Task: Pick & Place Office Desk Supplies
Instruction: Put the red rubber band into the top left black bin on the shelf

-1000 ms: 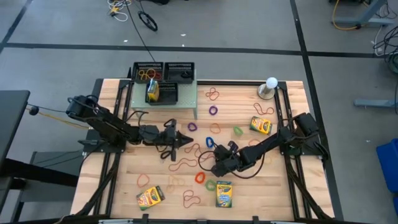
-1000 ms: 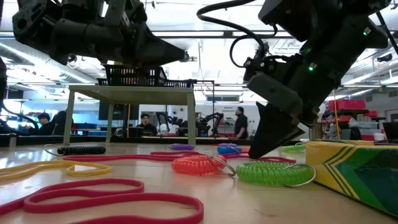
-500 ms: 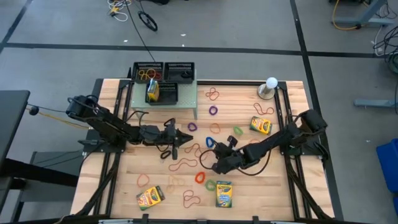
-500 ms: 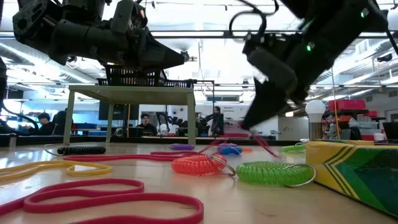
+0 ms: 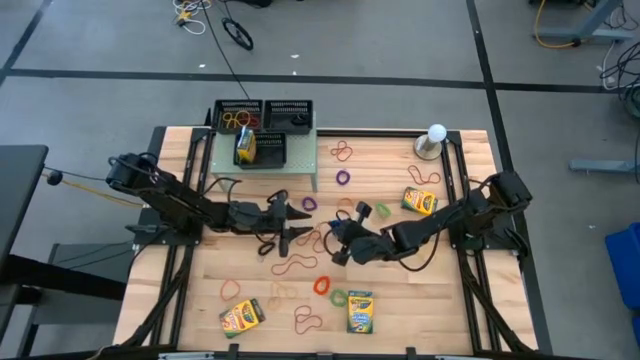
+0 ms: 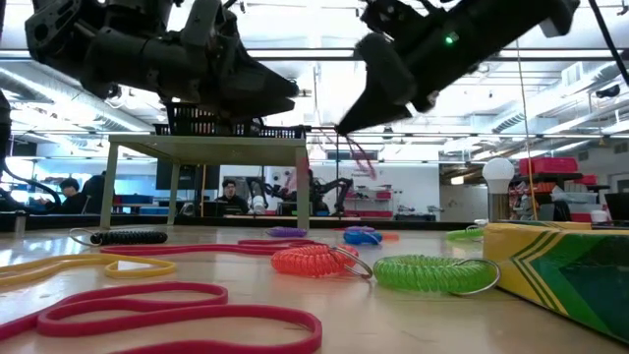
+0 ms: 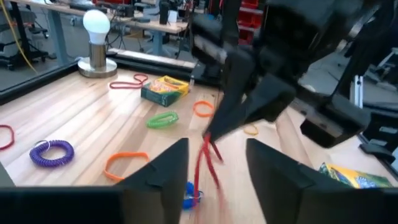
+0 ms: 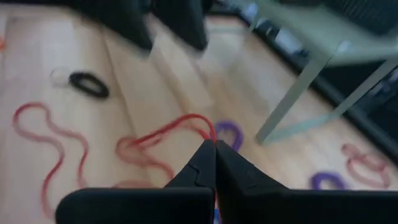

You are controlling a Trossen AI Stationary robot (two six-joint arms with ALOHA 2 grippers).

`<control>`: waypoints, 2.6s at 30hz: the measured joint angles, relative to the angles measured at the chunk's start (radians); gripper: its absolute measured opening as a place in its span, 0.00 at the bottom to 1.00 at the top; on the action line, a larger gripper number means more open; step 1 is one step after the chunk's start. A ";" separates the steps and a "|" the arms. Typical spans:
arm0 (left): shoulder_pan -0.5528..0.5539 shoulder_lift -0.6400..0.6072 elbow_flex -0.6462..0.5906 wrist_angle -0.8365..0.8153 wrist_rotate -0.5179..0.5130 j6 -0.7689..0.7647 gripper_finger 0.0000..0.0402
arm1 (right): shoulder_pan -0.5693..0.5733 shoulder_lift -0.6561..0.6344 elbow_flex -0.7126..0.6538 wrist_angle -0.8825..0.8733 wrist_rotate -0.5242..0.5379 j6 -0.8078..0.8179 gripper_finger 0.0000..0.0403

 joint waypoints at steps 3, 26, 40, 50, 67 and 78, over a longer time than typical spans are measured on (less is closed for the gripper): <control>-0.001 0.000 0.031 -0.070 -0.026 0.014 0.51 | -0.002 0.000 0.000 0.067 0.009 -0.066 0.00; 0.001 0.000 0.058 -0.112 -0.044 0.063 0.17 | 0.011 0.000 0.000 0.288 0.009 -0.192 0.00; 0.000 -0.165 0.057 -0.222 -0.157 0.081 0.01 | 0.042 0.000 0.000 0.248 0.083 -0.114 0.33; 0.086 -0.476 0.265 -0.681 -0.360 0.241 0.02 | 0.044 0.000 0.000 0.123 0.072 -0.037 0.17; 0.861 -0.578 0.597 -1.278 -0.059 0.333 0.02 | 0.050 0.000 0.000 0.087 0.040 -0.035 0.02; 1.198 -0.479 0.536 -1.287 0.218 0.319 0.02 | 0.050 0.000 0.000 0.087 0.042 -0.035 0.01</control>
